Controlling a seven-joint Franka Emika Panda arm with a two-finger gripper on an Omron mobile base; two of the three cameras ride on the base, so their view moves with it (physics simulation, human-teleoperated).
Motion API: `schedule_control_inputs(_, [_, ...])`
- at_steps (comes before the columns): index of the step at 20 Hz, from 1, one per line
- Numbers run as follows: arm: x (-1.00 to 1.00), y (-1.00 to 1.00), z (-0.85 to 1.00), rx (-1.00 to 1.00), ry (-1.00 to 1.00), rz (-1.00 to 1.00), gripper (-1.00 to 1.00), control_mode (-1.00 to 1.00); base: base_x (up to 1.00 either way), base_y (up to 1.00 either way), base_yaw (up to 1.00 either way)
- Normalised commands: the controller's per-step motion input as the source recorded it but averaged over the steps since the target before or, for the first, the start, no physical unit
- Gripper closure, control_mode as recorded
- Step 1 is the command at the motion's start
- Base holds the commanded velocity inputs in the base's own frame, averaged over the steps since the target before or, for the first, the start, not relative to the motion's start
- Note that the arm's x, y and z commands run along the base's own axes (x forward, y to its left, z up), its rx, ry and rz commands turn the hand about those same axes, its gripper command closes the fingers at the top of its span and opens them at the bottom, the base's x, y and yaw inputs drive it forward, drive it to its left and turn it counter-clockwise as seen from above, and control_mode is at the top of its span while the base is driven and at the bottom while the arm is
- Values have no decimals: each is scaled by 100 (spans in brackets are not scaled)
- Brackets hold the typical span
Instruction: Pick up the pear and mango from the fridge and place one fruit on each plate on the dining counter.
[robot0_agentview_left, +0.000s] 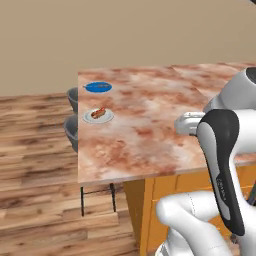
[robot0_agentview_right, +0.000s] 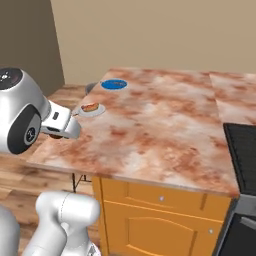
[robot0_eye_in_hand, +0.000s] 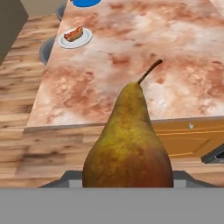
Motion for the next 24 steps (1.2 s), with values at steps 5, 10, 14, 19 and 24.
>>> schedule_control_inputs(5, [0,0,0,0,0,0,100,100,3,100,-25])
schedule_control_inputs(10, [0,0,0,0,0,0,100,100,36,100,-43])
schedule_control_inputs(14, [0,0,0,0,0,0,100,100,46,100,-57])
schedule_control_inputs(19, [0,0,0,0,0,0,100,100,34,100,-56])
schedule_control_inputs(24, [0,0,0,0,0,0,100,100,29,100,-50])
